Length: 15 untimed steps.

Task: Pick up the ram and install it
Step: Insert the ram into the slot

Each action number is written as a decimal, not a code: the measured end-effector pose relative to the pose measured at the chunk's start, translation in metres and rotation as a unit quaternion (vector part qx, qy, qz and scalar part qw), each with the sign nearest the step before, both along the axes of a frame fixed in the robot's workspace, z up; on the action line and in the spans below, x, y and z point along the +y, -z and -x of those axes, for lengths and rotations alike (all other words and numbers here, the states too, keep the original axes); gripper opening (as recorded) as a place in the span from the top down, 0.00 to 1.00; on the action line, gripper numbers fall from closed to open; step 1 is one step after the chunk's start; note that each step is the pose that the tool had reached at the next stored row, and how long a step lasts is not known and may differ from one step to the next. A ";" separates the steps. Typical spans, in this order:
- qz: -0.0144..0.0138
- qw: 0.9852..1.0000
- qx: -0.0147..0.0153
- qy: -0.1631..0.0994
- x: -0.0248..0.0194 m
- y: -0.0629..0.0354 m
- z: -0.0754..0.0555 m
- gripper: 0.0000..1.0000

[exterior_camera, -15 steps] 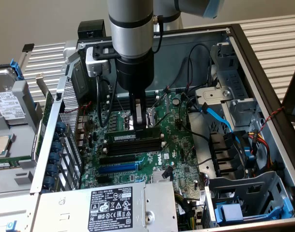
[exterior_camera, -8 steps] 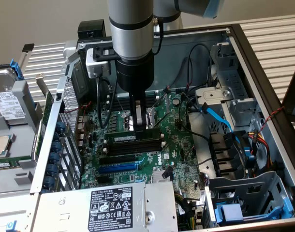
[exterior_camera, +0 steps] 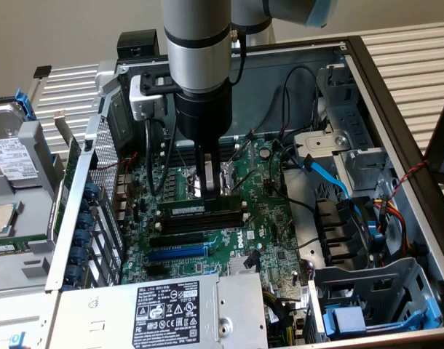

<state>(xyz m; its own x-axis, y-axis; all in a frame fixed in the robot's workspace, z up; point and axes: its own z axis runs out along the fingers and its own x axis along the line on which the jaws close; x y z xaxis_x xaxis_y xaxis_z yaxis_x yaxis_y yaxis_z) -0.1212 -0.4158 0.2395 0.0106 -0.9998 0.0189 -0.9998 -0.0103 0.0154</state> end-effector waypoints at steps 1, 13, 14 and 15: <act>0.000 1.000 0.000 0.000 0.0000 0.0005 0.000 0.86; 0.000 1.000 0.000 0.000 0.0000 0.0044 0.000 0.86; 0.000 1.000 0.000 0.000 0.0000 0.0047 0.000 0.86; 0.000 1.000 0.000 0.000 0.0000 0.0049 0.000 0.86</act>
